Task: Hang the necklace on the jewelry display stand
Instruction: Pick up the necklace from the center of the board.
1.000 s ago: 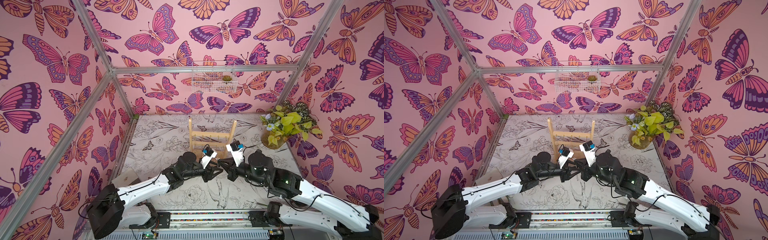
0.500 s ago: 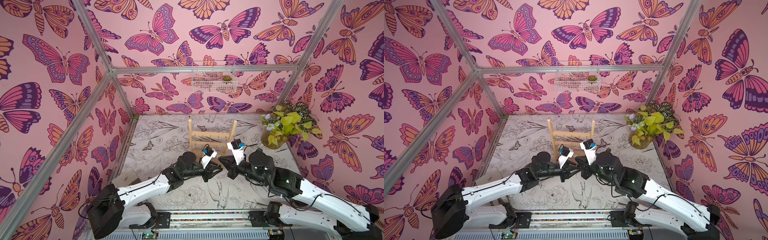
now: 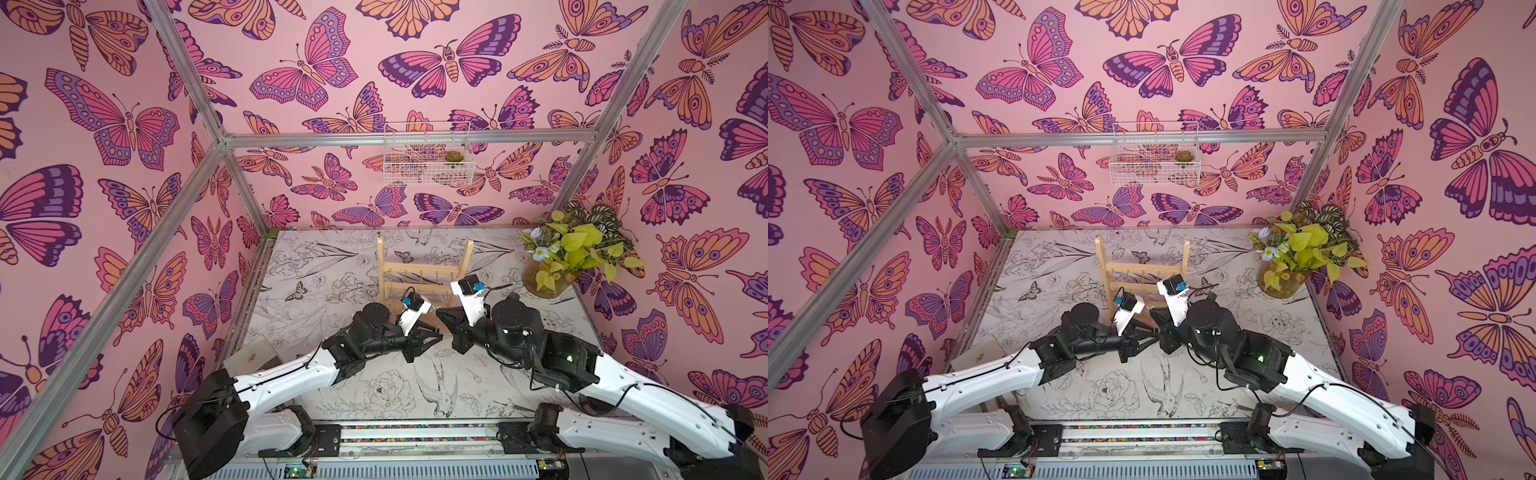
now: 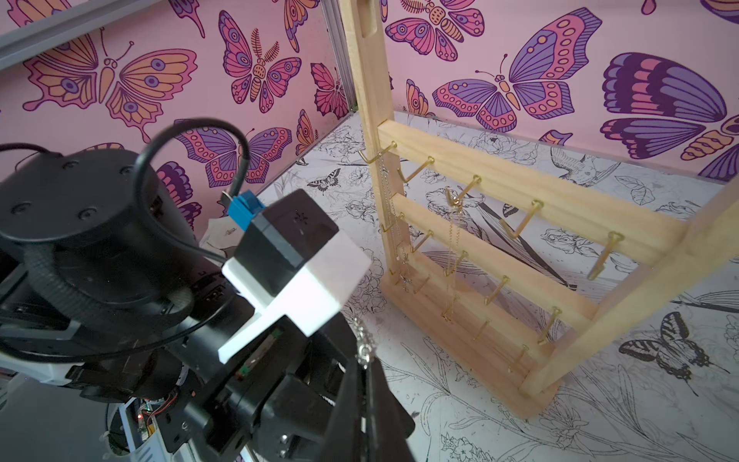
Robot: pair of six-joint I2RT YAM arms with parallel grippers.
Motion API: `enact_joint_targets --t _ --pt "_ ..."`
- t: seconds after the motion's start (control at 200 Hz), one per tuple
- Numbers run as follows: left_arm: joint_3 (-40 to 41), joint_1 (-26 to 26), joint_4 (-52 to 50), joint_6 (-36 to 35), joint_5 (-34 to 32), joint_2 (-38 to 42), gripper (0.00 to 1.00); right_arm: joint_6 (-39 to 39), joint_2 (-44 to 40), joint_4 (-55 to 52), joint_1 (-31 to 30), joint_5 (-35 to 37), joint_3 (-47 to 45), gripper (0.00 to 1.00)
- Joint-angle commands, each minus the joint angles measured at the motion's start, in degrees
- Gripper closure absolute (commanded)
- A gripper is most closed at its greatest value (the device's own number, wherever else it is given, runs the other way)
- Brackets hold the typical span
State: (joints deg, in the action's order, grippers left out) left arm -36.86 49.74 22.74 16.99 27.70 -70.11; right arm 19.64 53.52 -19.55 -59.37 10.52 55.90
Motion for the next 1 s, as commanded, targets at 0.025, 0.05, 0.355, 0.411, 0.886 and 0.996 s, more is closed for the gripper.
enact_joint_targets --t 0.025,0.05,0.355,0.411,0.886,0.996 --pt "1.14 -0.55 1.93 0.51 1.48 0.81 0.78 -0.88 0.17 -0.62 0.39 1.85 1.71 0.98" --pt "1.23 -0.60 2.10 0.58 1.48 0.77 0.78 -0.88 0.18 -0.58 0.49 1.75 1.67 0.97" --pt "1.41 -1.02 2.66 1.02 1.57 1.29 0.89 -1.10 0.52 -0.42 0.92 1.86 1.58 0.98" --pt "1.37 -1.04 2.66 1.11 1.66 1.51 0.92 -1.09 0.70 -0.43 1.02 1.73 1.58 0.97" --pt "1.21 -1.04 3.11 1.81 1.92 1.60 1.00 -0.92 0.80 0.27 1.45 0.46 1.75 0.97" --pt "1.37 -1.06 3.45 1.92 2.19 1.42 1.00 -0.92 0.54 0.39 1.45 0.54 1.92 0.97"
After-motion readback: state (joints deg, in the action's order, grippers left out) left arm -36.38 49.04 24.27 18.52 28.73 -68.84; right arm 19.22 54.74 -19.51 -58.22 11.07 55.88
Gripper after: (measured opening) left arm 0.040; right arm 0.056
